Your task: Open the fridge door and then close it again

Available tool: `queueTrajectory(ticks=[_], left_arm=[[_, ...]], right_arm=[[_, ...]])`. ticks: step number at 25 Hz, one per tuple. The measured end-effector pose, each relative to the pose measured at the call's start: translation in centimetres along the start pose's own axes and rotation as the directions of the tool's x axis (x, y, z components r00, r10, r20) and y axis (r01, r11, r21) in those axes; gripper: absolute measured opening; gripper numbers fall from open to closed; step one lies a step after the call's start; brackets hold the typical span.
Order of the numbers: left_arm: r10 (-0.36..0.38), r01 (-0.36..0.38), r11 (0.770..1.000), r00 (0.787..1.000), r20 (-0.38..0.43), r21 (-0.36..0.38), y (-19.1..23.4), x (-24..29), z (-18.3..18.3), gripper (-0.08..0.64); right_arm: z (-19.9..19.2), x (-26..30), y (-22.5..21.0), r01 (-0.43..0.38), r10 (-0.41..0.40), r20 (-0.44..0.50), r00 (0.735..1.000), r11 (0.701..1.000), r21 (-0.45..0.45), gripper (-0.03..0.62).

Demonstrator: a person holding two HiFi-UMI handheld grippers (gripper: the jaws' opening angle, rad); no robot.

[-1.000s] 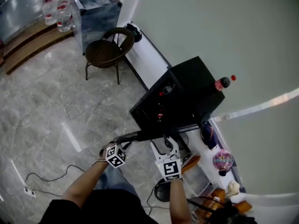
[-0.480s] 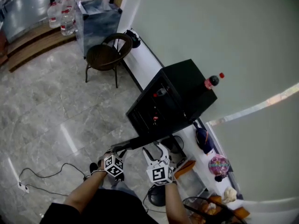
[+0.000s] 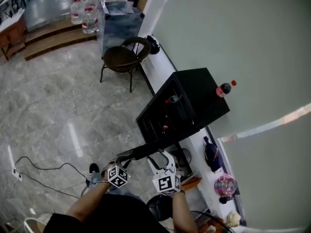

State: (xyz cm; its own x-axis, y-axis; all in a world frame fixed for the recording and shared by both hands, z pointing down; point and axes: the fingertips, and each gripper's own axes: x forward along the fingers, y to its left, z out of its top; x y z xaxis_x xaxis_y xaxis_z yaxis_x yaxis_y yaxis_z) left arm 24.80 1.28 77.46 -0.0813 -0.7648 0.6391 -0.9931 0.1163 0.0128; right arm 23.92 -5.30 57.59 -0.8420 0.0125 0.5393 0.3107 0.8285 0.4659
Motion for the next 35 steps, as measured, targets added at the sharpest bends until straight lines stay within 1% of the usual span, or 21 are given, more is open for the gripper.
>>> queueTrajectory(ticks=[5, 11, 13, 17, 20, 23, 27, 35], left_arm=[[0.032, -0.031, 0.999, 0.999, 0.010, -0.023, -1.9, -0.4, -0.2, 0.043], [0.050, -0.050, 0.998, 0.999, 0.013, -0.043, -3.6, -0.9, -0.6, 0.043], [0.056, -0.055, 0.997, 0.998, 0.017, -0.047, -3.9, -0.8, -0.5, 0.043], [0.064, -0.063, 0.996, 0.998, 0.010, -0.064, -3.8, -0.6, -0.6, 0.041], [0.062, -0.061, 0.996, 0.998, 0.010, -0.063, -3.4, -0.6, -0.5, 0.041], [0.051, -0.051, 0.997, 0.999, 0.011, -0.050, -2.6, -0.8, -0.6, 0.041], [0.016, -0.016, 0.999, 1.000, 0.009, -0.033, -0.7, -0.5, -0.3, 0.043], [-0.087, 0.087, 0.995, 0.996, -0.018, 0.042, 4.7, 0.4, 0.4, 0.043]], right_arm=[[-0.1, -1.3, 0.6, -0.024, 0.024, 0.021, 1.000, 1.000, -0.013, 0.235], [-0.7, -2.5, 1.4, -0.040, 0.041, 0.023, 0.999, 0.999, -0.037, 0.233], [-1.1, -2.7, 1.5, -0.041, 0.042, 0.023, 0.999, 0.998, -0.044, 0.233], [-1.0, -2.5, 1.2, -0.039, 0.040, 0.034, 0.999, 0.999, -0.028, 0.233], [-0.7, -2.4, 1.1, -0.040, 0.041, 0.037, 0.998, 0.999, -0.020, 0.233], [-0.6, -1.8, 1.3, -0.048, 0.049, 0.032, 0.998, 0.998, -0.037, 0.233], [0.0, -0.4, 0.7, -0.046, 0.046, 0.020, 0.999, 0.999, -0.028, 0.236], [1.7, 3.5, -1.0, 0.032, -0.032, -0.001, 0.999, 0.999, 0.033, 0.236]])
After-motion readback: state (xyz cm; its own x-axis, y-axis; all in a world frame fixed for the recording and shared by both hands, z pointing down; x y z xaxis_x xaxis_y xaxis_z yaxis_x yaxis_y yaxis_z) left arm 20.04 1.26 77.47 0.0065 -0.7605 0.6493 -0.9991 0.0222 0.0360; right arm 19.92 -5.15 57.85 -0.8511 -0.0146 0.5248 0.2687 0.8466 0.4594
